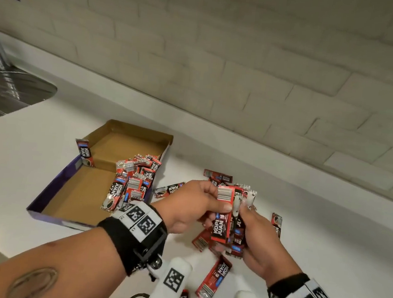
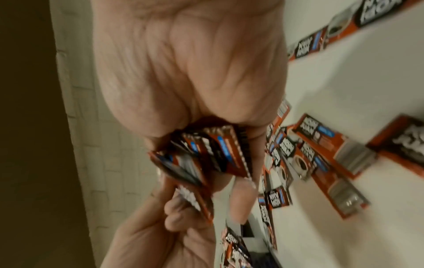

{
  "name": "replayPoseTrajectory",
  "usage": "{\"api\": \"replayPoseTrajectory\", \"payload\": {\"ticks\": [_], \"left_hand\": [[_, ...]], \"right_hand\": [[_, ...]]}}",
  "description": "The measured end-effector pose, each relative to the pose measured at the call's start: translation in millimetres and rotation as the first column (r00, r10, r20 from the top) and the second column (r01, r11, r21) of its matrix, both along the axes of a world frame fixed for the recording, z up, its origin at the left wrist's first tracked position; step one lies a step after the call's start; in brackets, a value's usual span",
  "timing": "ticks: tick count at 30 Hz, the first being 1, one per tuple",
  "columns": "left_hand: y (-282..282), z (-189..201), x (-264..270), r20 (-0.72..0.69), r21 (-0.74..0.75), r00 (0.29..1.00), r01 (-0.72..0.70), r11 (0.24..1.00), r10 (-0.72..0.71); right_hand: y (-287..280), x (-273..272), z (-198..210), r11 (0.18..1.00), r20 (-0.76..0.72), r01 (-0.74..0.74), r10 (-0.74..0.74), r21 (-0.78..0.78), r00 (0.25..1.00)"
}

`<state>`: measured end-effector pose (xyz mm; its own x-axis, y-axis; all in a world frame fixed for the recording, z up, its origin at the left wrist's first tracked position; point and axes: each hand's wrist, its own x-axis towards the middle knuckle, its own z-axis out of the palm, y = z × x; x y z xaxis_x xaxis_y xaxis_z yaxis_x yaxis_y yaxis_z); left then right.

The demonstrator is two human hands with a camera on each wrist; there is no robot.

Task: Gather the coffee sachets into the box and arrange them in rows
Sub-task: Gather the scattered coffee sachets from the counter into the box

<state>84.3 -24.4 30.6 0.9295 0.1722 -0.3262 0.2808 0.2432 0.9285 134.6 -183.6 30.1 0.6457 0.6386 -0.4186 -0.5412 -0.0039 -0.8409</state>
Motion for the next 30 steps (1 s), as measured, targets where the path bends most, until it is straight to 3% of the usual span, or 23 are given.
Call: {"api": "replayPoseTrajectory", "payload": {"ticks": [3,7,9,14,18,20,22,24,26,30], "left_hand": [[3.5,-0.3,-4.1,-0.015,0.028,0.997,-0.077,0.997,0.077],[8.2,-5.9,-15.1,0.033,0.322,0.991,-0.131,0.938,0.127],[11.8,-6.5,-19.8,0.069,0.367,0.989,-0.148,0.918,0.132],[27.9,-10.8,-26.7,0.096,0.413,0.988,-0.149,0.898,0.119],[42.8,-19.3,-25.3,0.036,0.220,0.981,-0.195,0.956,0.192],[51.0,-25.5,-23.2,-0.110,-0.039,0.981,-0.165,0.986,0.160],[55.4,-28.3,-22.1,-0.224,-0.390,0.974,-0.116,0.914,0.029],[55.4,-23.5,-20.5,-0.202,-0.609,0.979,-0.096,0.787,-0.037],[54.0,-17.4,-17.5,-0.139,-0.696,0.990,-0.083,0.713,-0.021],[55.7,-9.9,-13.8,-0.071,-0.691,0.997,-0.052,0.721,0.004]], "right_hand": [[14.3,-8.9,-3.6,0.998,-0.020,-0.052,0.053,0.019,0.998],[33.3,-18.6,-14.2,1.000,0.057,-0.004,0.004,0.001,0.998],[42.4,-19.9,-18.5,1.000,0.098,0.012,-0.012,0.001,0.995],[66.9,-13.2,-31.9,0.971,0.067,0.228,-0.224,-0.067,0.972],[81.8,-11.1,-26.0,0.934,0.205,0.351,-0.332,-0.062,0.921],[89.4,-12.2,-19.4,0.921,0.286,0.390,-0.378,0.015,0.881],[97.2,-13.7,-13.3,0.912,0.353,0.404,-0.403,0.076,0.844],[106.3,-16.6,-9.3,0.910,0.403,0.408,-0.400,0.069,0.823],[113.8,-19.9,-7.9,0.910,0.451,0.410,-0.394,0.067,0.800],[119.2,-21.1,-8.0,0.921,0.474,0.375,-0.378,0.105,0.795]]}}
